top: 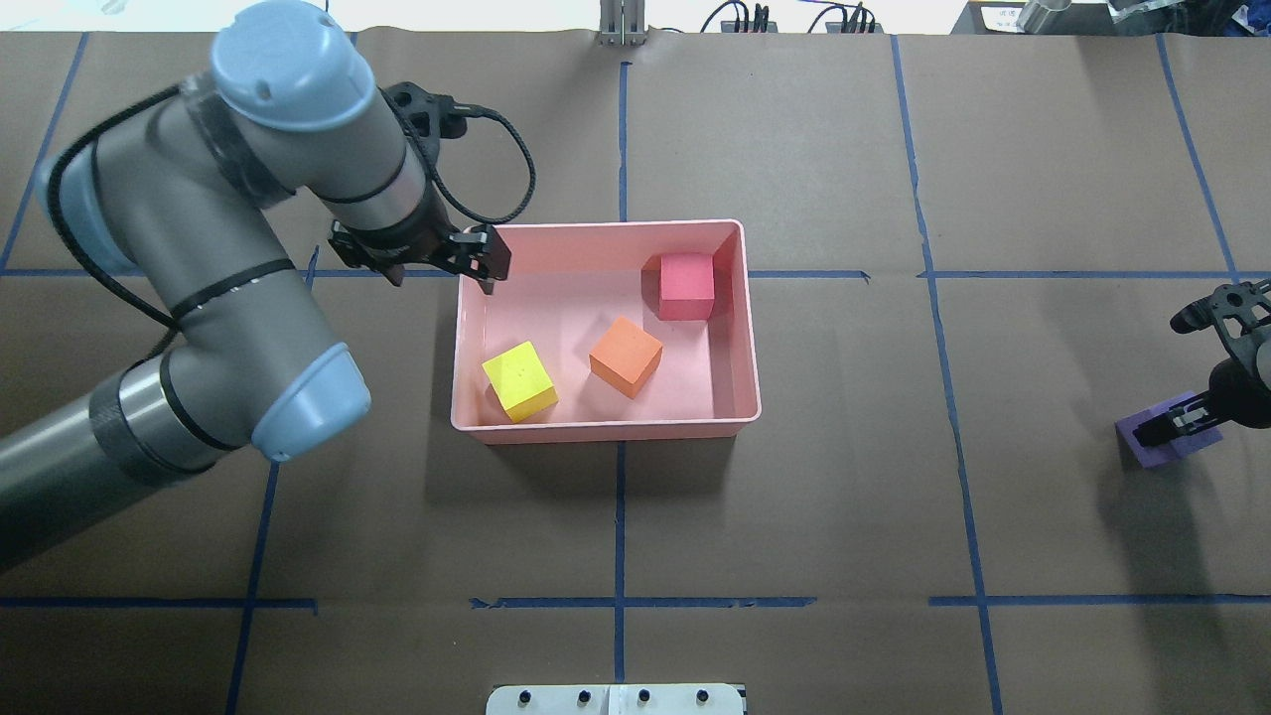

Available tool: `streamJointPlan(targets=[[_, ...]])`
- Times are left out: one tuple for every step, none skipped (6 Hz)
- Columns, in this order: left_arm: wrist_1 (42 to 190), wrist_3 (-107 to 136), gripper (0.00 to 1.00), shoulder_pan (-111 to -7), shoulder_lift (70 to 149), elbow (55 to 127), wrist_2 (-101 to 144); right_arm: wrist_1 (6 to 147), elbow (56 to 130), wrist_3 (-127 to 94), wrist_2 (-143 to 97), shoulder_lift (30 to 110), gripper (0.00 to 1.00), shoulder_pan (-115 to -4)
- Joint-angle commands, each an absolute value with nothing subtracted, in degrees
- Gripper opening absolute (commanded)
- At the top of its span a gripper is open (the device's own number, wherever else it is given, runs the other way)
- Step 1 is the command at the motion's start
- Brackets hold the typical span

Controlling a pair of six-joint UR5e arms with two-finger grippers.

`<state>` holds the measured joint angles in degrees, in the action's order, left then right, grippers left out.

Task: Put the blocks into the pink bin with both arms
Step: 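Carry the purple cube with the right gripper into the bin while the left arm withdraws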

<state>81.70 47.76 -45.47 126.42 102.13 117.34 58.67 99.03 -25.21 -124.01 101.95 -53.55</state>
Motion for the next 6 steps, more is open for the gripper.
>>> streamJointPlan(targets=[[81.4,30.2,1.0,-55.1,120.6,101.8,118.2,59.1,100.5,-25.7,-124.5,101.1,0.26,-53.5],[80.1,22.3,1.0,-62.1,118.1,100.6,122.2,60.6,101.9,-27.2,-124.6,99.4,0.26,-53.8],[79.7,12.5,1.0,-69.2,113.6,100.0,127.0,66.3,103.1,-30.1,-125.5,94.2,0.28,-54.6],[79.9,4.3,1.0,-75.8,108.2,99.3,130.9,72.9,105.4,-34.6,-125.6,88.4,0.29,-54.5],[79.8,-6.1,1.0,-82.9,103.1,97.1,133.0,83.6,108.0,-37.2,-125.5,80.4,0.3,-54.4],[80.6,-9.2,1.0,-88.3,98.2,94.4,135.2,96.0,109.7,-41.2,-125.5,69.9,0.3,-54.3]])
